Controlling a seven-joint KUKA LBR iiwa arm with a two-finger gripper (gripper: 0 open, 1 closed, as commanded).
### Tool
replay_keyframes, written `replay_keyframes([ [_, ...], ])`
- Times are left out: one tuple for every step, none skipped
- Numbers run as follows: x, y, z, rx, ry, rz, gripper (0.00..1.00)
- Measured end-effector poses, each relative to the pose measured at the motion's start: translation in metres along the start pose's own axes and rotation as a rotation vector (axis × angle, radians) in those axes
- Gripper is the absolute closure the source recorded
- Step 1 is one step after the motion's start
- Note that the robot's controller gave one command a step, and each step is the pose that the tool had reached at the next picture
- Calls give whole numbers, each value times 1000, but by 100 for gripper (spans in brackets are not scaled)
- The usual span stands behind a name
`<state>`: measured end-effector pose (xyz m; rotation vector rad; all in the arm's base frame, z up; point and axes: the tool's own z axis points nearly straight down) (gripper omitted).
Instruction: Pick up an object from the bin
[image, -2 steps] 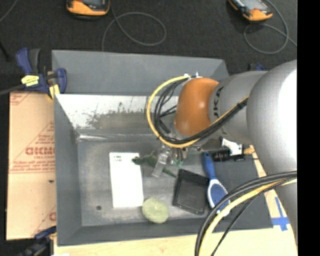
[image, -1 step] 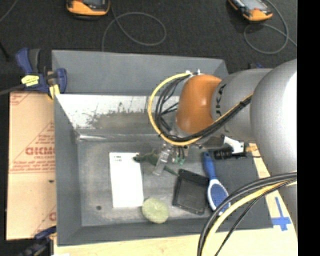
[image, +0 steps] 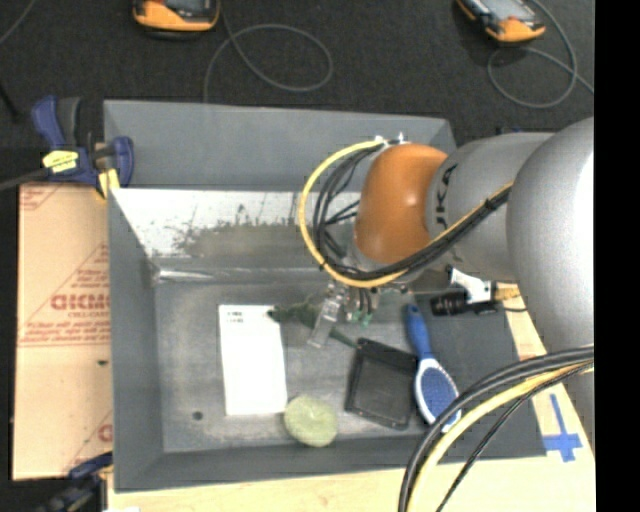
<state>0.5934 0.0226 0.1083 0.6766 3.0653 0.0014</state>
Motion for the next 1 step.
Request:
replay_keyframes([
  [0, 0, -9, 0, 0, 0, 100],
])
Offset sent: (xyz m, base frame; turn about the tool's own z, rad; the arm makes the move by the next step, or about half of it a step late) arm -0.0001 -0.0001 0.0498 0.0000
